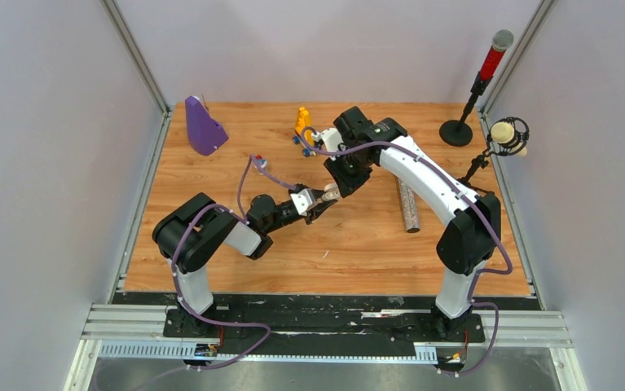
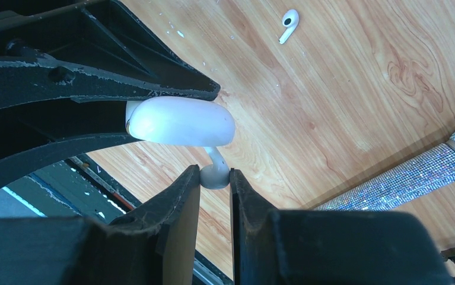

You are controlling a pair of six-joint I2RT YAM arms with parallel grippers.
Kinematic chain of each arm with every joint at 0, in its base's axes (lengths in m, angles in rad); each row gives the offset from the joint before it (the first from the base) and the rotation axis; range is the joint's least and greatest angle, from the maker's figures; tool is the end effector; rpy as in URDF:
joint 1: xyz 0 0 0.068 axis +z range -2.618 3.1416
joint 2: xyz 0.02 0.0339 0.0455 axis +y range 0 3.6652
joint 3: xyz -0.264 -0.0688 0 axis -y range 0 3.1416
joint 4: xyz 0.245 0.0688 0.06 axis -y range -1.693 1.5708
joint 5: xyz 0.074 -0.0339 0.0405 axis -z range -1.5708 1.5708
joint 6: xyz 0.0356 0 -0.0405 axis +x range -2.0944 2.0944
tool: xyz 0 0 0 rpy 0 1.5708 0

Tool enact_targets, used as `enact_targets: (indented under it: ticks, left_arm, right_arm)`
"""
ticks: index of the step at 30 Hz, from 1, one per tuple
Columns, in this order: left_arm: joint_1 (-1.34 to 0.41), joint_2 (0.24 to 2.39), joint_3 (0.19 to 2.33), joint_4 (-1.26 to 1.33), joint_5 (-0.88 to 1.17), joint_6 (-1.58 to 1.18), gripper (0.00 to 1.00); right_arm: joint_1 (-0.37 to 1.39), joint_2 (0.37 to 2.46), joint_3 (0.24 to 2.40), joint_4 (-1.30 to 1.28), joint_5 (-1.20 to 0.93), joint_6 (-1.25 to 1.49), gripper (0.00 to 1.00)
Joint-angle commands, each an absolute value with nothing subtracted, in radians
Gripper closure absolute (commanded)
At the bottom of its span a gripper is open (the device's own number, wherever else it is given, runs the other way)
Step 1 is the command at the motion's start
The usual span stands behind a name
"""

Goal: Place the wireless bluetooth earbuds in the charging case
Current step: Place the earbud in the charging case.

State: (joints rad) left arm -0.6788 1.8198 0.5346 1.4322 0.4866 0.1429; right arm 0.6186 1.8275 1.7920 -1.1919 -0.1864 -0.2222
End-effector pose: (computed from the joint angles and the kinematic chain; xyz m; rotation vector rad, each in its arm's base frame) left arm 0.2355 -0.2114 0.1666 0.9488 1.1473 -0.7815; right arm 0.2982 0.2203 0.3175 -1.1928 2.5562 0.3548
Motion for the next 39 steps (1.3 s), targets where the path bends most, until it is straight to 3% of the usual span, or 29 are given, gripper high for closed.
enact_targets:
  ticks: [1, 39]
  left_arm:
    - [-0.695, 1.818, 0.527, 1.519, 0.473, 0.189, 1.00]
    - [-0.703, 1.832, 0.526, 1.511, 0.452, 0.216, 1.00]
  right_arm:
    - [0.630, 1.833, 1.823, -1.169, -0.152, -0.230, 0.94]
    - [0.689, 1.811, 1.792, -1.137, -0.006, -0.250, 0.94]
